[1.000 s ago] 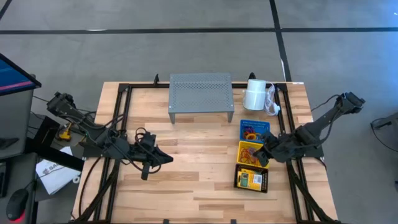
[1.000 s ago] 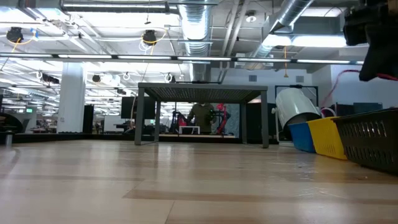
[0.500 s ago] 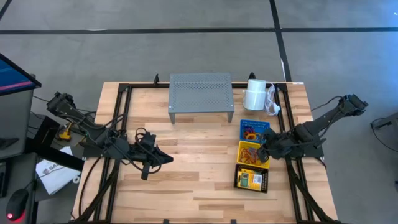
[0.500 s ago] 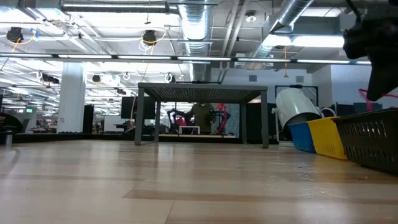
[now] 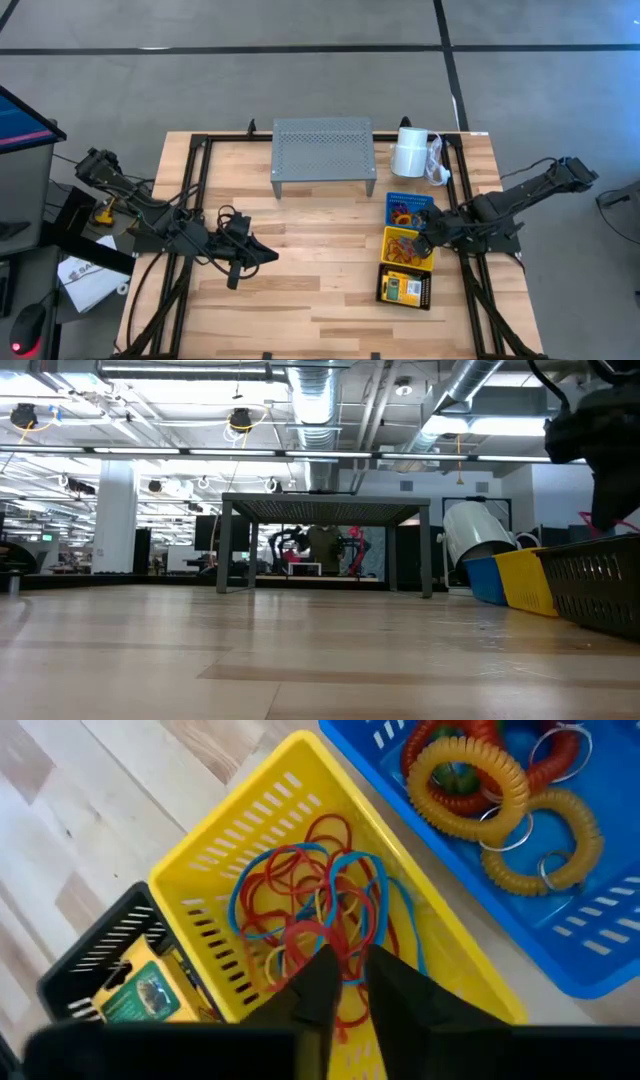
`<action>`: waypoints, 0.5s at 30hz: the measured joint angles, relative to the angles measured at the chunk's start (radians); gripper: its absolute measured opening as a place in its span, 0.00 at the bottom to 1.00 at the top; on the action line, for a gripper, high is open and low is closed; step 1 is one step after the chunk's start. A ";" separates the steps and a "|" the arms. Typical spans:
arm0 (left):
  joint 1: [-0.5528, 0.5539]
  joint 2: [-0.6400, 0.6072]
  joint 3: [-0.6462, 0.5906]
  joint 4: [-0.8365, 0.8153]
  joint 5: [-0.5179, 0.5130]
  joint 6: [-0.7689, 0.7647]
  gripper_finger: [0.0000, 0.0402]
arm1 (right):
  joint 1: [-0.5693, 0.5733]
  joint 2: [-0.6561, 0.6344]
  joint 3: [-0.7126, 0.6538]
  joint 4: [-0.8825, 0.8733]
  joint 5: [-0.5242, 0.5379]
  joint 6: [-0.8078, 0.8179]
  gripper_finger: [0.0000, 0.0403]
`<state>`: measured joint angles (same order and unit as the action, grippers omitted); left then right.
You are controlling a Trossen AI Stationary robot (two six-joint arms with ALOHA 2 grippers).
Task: Pick & Place Office Desk Supplies
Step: Put the red rubber band into the yellow basket
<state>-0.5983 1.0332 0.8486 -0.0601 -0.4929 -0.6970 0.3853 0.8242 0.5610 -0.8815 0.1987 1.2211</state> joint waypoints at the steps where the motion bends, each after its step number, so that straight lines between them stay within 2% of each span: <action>1: 0.000 0.000 0.000 0.000 0.000 0.000 0.02 | -0.002 0.000 0.000 -0.001 -0.002 -0.011 0.14; 5: 0.000 0.000 0.000 -0.001 0.000 0.000 0.02 | -0.002 0.000 0.000 -0.002 0.002 -0.016 0.28; 10: 0.000 0.000 0.000 -0.006 0.000 0.000 0.02 | -0.002 -0.001 0.000 -0.002 0.004 0.063 0.45; 15: 0.007 0.000 0.000 -0.010 0.000 0.000 0.02 | -0.003 -0.008 0.001 -0.036 0.005 0.133 0.50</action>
<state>-0.5917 1.0332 0.8486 -0.0698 -0.4931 -0.6968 0.3822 0.8165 0.5615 -0.9174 0.2038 1.3545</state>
